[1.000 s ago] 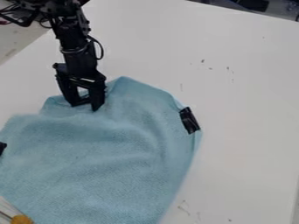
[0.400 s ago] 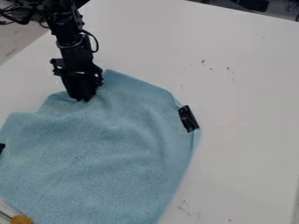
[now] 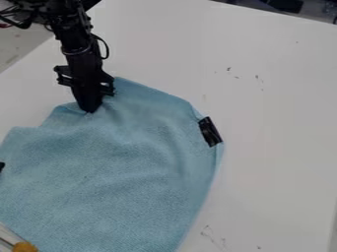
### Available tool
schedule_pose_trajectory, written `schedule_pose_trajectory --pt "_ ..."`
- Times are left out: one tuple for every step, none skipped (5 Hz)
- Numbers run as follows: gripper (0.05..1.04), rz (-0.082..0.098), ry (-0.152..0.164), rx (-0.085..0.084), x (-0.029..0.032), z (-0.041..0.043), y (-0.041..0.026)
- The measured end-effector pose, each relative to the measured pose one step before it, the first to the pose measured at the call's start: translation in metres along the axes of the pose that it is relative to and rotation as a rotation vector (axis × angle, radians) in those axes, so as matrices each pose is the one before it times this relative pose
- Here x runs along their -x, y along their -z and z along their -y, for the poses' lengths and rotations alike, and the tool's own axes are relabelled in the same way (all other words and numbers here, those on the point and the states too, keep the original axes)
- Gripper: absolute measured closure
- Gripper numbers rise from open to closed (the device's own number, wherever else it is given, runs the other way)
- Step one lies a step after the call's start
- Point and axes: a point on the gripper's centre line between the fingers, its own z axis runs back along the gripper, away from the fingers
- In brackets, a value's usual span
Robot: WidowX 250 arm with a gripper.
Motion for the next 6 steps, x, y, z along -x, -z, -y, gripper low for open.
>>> schedule_pose_trajectory --pt "0.996 -0.0413 0.0669 -0.02 -0.01671 0.00432 -0.01675" --pt "0.997 -0.0514 0.1198 -0.0011 -0.02658 -0.0091 -0.00668" --pt "0.997 -0.0159 0.1063 0.0357 -0.02908 -0.01854 0.00323" --pt "0.997 -0.0164 0.0241 0.0513 -0.01325 -0.01798 0.00964" --pt "0.967 -0.0131 0.0065 0.0389 -0.00569 -0.0085 0.00378" --pt "0.782 -0.0171 0.0212 -0.0034 -0.00299 -0.00524 -0.00061"
